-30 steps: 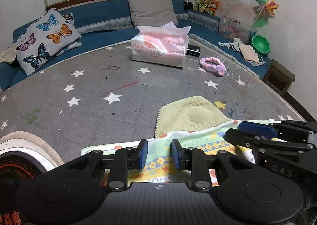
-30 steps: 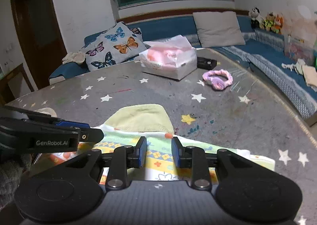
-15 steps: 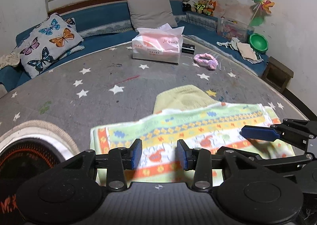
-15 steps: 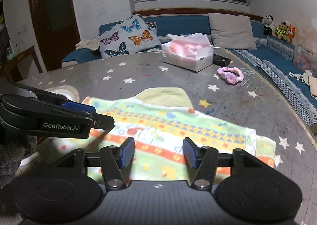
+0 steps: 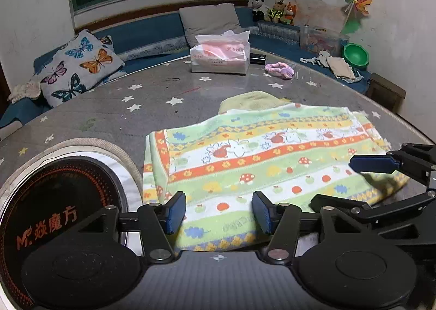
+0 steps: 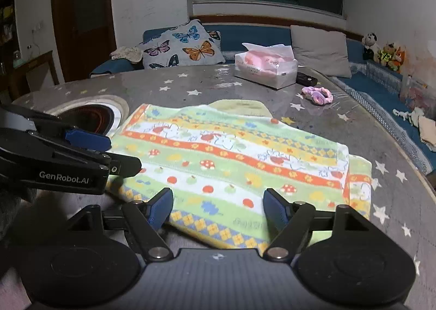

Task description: Fold clothes

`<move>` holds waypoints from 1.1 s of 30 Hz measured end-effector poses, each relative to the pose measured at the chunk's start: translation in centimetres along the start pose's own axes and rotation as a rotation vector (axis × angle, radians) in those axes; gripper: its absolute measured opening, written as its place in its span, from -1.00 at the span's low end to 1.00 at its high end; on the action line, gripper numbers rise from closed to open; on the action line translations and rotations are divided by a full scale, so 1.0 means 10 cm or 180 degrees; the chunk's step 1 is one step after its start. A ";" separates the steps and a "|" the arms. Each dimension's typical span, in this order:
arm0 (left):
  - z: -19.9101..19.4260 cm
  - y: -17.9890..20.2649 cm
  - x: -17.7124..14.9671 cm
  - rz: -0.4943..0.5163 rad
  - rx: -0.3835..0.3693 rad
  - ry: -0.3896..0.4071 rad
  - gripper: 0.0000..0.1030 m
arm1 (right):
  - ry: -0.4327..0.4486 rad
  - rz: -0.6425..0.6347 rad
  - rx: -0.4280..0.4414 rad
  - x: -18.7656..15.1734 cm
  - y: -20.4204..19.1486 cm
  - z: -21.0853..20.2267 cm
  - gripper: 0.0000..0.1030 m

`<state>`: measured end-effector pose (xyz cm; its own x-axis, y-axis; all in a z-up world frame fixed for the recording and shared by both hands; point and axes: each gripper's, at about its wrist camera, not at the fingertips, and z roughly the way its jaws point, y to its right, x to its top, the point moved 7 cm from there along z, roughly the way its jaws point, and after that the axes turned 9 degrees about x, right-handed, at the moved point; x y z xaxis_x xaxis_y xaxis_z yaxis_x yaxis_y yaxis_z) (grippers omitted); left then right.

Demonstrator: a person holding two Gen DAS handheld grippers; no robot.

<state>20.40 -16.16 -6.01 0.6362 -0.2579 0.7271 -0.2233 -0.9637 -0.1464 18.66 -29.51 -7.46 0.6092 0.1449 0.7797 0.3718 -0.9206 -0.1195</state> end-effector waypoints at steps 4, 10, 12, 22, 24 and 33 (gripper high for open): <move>-0.06 -0.02 -0.02 -0.0034 -0.0034 0.0039 0.17 | 0.0054 0.0072 0.0004 0.01 0.01 -0.08 0.46; -0.04 -0.05 -0.08 -0.0085 -0.0043 0.0000 0.29 | 0.0037 0.0182 0.0014 -0.08 0.07 -0.12 0.59; -0.08 -0.06 -0.08 -0.0115 -0.0045 0.0010 0.41 | 0.0054 0.0184 -0.0002 -0.08 0.06 -0.15 0.67; -0.29 -0.16 -0.21 -0.0212 0.0040 0.0073 0.85 | 0.0181 0.0359 -0.0102 -0.16 0.02 -0.31 1.00; -0.33 -0.18 -0.23 -0.0213 0.0073 0.0105 0.90 | 0.0203 0.0367 -0.0123 -0.17 0.00 -0.34 1.00; -0.53 -0.23 -0.29 -0.0240 0.0047 0.0228 1.00 | 0.0312 0.0409 -0.0208 -0.17 -0.09 -0.48 1.00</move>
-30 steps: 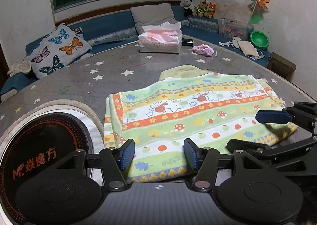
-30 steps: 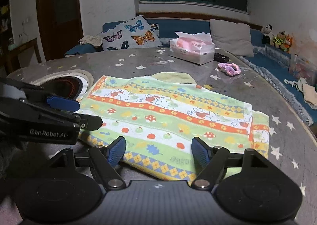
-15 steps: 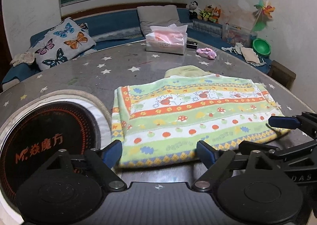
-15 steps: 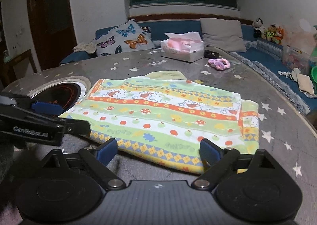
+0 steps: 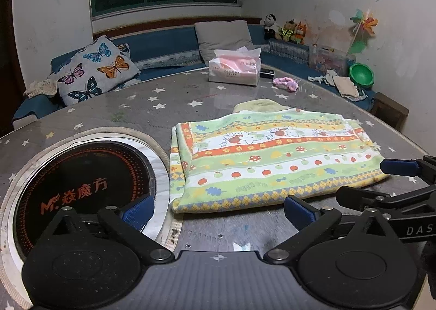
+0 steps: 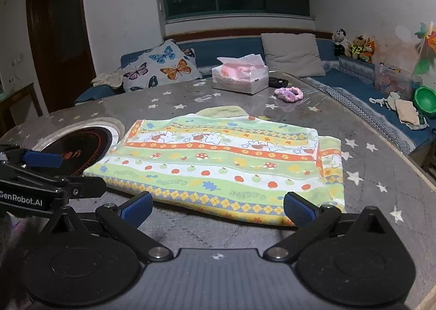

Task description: Fold clothes

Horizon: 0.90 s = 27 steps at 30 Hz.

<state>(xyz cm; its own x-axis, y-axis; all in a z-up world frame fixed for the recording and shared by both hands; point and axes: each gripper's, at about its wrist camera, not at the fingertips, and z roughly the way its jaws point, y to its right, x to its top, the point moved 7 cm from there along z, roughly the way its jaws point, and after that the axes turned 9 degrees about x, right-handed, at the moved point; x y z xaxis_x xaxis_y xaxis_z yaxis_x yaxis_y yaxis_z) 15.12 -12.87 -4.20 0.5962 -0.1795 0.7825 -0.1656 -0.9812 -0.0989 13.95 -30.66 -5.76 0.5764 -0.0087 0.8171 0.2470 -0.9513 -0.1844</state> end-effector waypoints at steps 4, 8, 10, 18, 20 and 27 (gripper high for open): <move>-0.08 0.00 -0.02 0.0005 -0.0029 0.0040 1.00 | 0.0070 0.0049 -0.0035 0.00 -0.03 -0.08 1.00; -0.14 0.00 -0.05 -0.0001 -0.0039 0.0065 1.00 | 0.0119 0.0085 -0.0085 -0.01 -0.05 -0.14 1.00; -0.17 -0.01 -0.07 0.0001 -0.0030 0.0071 1.00 | 0.0123 0.0077 -0.0112 -0.02 -0.06 -0.16 1.00; -0.29 0.02 -0.14 0.0037 -0.0058 0.0100 1.00 | 0.0183 0.0140 -0.0148 -0.06 -0.13 -0.27 1.00; -0.32 0.04 -0.16 0.0050 -0.0067 0.0115 1.00 | 0.0201 0.0150 -0.0158 -0.06 -0.15 -0.30 1.00; -0.41 0.06 -0.21 0.0062 -0.0066 0.0156 1.00 | 0.0256 0.0175 -0.0208 -0.10 -0.20 -0.40 1.00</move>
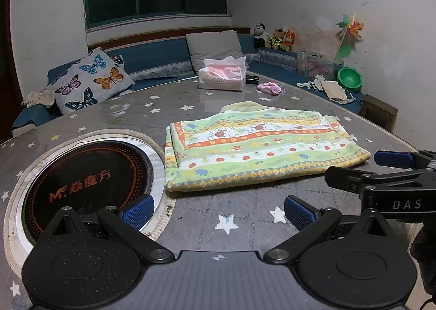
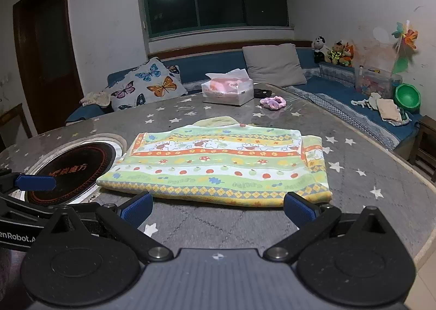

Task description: Fold clothes

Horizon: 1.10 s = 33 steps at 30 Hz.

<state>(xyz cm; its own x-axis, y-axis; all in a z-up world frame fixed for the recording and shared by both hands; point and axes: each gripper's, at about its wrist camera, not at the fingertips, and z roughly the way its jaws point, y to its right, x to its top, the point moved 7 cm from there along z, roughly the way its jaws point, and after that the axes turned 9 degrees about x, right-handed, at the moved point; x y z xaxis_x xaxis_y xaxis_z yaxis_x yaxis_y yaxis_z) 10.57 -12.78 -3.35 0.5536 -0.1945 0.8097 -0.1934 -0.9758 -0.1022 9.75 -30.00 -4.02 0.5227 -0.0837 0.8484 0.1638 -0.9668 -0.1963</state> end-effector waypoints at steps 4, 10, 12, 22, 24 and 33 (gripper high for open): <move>-0.03 -0.02 -0.02 -0.0012 0.0008 0.0006 1.00 | 0.0020 0.0018 -0.0017 -0.01 -0.01 -0.05 1.00; -0.08 -0.04 -0.07 -0.0029 0.0017 0.0004 1.00 | 0.0027 -0.0053 -0.0063 -0.05 -0.07 -0.11 1.00; -0.09 -0.04 -0.09 -0.0031 0.0018 0.0003 1.00 | 0.0041 -0.0071 -0.0079 -0.07 -0.08 -0.14 1.00; -0.18 -0.04 -0.14 -0.0026 0.0022 0.0029 1.00 | 0.0076 -0.0089 -0.0093 -0.10 -0.12 -0.21 1.00; -0.20 -0.04 -0.14 -0.0026 0.0021 0.0033 1.00 | 0.0080 -0.0086 -0.0093 -0.10 -0.12 -0.22 1.00; -0.23 -0.01 -0.14 -0.0011 0.0017 0.0032 1.00 | 0.0091 -0.0072 -0.0093 -0.12 -0.12 -0.26 1.00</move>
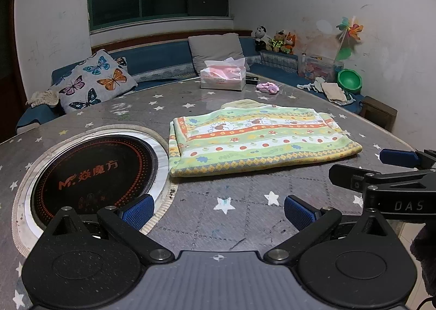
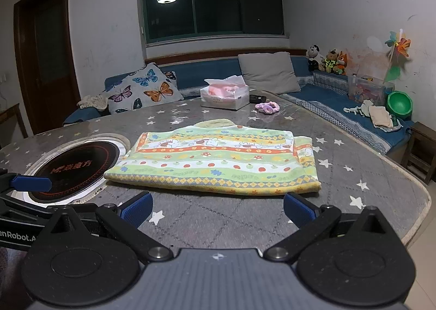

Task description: Fold clothes

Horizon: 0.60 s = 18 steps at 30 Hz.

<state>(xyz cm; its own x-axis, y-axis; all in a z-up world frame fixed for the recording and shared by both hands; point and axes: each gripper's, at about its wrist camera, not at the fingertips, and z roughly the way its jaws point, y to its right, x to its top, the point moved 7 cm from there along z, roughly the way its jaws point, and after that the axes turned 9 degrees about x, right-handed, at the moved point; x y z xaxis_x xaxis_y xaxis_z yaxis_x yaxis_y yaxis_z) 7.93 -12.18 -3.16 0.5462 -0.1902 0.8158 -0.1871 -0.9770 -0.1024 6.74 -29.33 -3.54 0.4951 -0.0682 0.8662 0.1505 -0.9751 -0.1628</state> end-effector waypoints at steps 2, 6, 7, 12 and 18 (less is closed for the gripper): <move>0.00 0.00 0.00 0.0003 0.0002 -0.0001 1.00 | -0.0001 0.0003 -0.0001 0.00 0.00 0.00 1.00; -0.01 0.01 0.00 0.0010 0.0009 0.0002 1.00 | 0.0005 0.0009 -0.0002 -0.01 0.00 -0.01 1.00; -0.01 0.01 0.00 0.0011 0.0011 0.0002 1.00 | 0.0006 0.0009 -0.0002 -0.01 0.00 -0.02 1.00; -0.01 0.01 0.00 0.0017 0.0020 -0.0002 1.00 | 0.0004 0.0019 -0.0004 -0.02 0.01 -0.01 1.00; 0.00 0.02 -0.01 0.0023 0.0018 -0.0008 1.00 | -0.0008 0.0028 -0.0007 -0.03 0.01 0.00 1.00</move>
<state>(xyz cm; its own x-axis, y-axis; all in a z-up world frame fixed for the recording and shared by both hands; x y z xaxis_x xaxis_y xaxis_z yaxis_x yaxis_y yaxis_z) 7.87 -12.32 -3.23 0.5468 -0.1976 0.8136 -0.1866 -0.9761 -0.1116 6.59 -29.46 -3.79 0.4985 -0.0761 0.8635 0.1443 -0.9750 -0.1692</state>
